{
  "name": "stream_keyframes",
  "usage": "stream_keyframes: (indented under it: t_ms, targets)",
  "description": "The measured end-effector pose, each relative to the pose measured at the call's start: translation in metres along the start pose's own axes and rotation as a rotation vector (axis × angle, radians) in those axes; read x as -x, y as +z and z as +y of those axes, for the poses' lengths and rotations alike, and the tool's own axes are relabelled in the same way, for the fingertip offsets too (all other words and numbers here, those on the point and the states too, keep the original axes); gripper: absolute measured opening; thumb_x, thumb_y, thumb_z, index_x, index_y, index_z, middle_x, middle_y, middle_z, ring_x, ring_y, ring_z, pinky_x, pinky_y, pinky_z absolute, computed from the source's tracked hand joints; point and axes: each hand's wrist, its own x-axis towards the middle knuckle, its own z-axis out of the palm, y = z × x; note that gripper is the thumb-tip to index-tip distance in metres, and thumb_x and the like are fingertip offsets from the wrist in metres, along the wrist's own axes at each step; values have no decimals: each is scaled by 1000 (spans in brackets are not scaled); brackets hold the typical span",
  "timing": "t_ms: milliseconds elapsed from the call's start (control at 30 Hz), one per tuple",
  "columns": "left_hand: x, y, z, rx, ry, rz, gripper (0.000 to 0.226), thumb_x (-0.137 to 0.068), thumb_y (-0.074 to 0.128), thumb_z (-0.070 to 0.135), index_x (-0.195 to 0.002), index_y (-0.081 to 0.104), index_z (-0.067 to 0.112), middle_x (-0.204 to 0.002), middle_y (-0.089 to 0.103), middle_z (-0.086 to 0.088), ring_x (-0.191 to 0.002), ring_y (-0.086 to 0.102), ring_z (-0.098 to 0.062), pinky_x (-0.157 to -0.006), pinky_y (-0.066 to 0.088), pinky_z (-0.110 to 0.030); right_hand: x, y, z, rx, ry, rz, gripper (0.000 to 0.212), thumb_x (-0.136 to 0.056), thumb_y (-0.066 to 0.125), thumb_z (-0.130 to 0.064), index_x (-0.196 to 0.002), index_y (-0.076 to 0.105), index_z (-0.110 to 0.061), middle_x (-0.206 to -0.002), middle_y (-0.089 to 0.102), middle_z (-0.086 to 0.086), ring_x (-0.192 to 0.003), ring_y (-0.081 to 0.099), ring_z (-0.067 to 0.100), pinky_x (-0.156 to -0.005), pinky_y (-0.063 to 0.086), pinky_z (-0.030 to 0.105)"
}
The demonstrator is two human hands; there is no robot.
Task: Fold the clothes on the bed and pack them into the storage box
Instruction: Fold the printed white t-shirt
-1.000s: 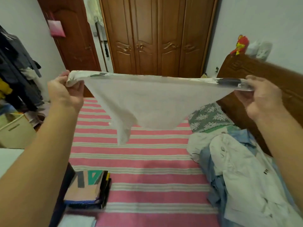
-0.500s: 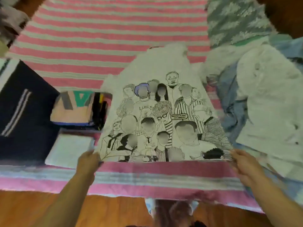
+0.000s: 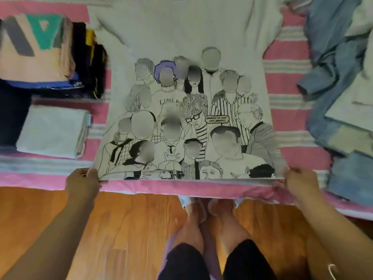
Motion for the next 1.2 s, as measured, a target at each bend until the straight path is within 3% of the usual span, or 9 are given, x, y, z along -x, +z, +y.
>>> stream_keyframes:
  t_ms: [100,267,367,533,700,867,967,1067,1200]
  targets:
    - [6,-9,-4,-167,50,9,16,-100,50,12,-96,61,1,-73,66,-17,-62,59,-27,-56,42,-30,10,-3,10,210,-37,-43,19,-99,55,-7,-116,65,-4,-106,68,13,-78,63,25,-70,52,36]
    - [-14,12,-18,-587,0,-167,18,-90,58,16,-100,57,1,-102,62,-22,-90,59,-39,-82,49,-45,1,9,-7,613,-104,-137,14,-93,63,-18,-79,61,-14,-101,69,21,-101,64,38,-80,46,35]
    - [-19,33,15,-743,214,-5,34,-81,63,10,-111,50,0,-107,53,-27,-98,52,-45,-78,45,-48,-23,3,-44,899,-195,-230,20,-93,60,-30,-99,60,-11,-114,66,19,-106,62,35,-81,45,33]
    - [7,98,144,-556,650,-209,9,-86,64,7,-92,57,9,-95,59,-14,-75,52,-26,-64,44,-36,-92,-3,-167,748,-374,-107,27,-93,53,-20,-113,62,-4,-114,66,17,-106,61,35,-83,45,34]
    - [22,194,247,-582,989,-361,49,-102,50,29,-149,42,19,-155,37,0,-130,50,-23,-107,44,-38,-191,21,-302,581,-542,-8,16,-94,51,-9,-83,61,-2,-107,65,20,-105,62,40,-78,45,34]
    - [-9,296,323,-673,1218,-243,59,-104,36,29,-159,22,15,-168,17,-10,-155,11,-35,-124,20,-51,-260,69,-388,337,-534,3,56,-98,57,-37,-138,51,1,-139,56,16,-128,52,36,-94,43,31]
    - [-20,336,362,-717,1225,-305,63,-100,18,43,-158,10,21,-167,18,-15,-155,11,-40,-121,23,-57,-277,93,-399,275,-522,-101,57,-96,64,-32,-141,47,-2,-140,54,14,-127,53,33,-91,44,31]
    - [-11,354,383,-716,1129,-305,60,-103,18,51,-159,0,40,-170,1,-8,-155,-2,-40,-123,12,-55,-289,86,-379,126,-413,91,35,-98,54,-17,-131,55,-7,-131,61,14,-117,60,32,-84,43,30]
    - [9,367,406,-876,994,-258,62,-99,21,66,-151,-11,57,-168,-7,-4,-151,-6,-42,-118,7,-58,-284,62,-341,52,-291,303,34,-100,51,-29,-129,50,-11,-133,59,18,-119,58,39,-93,45,43]
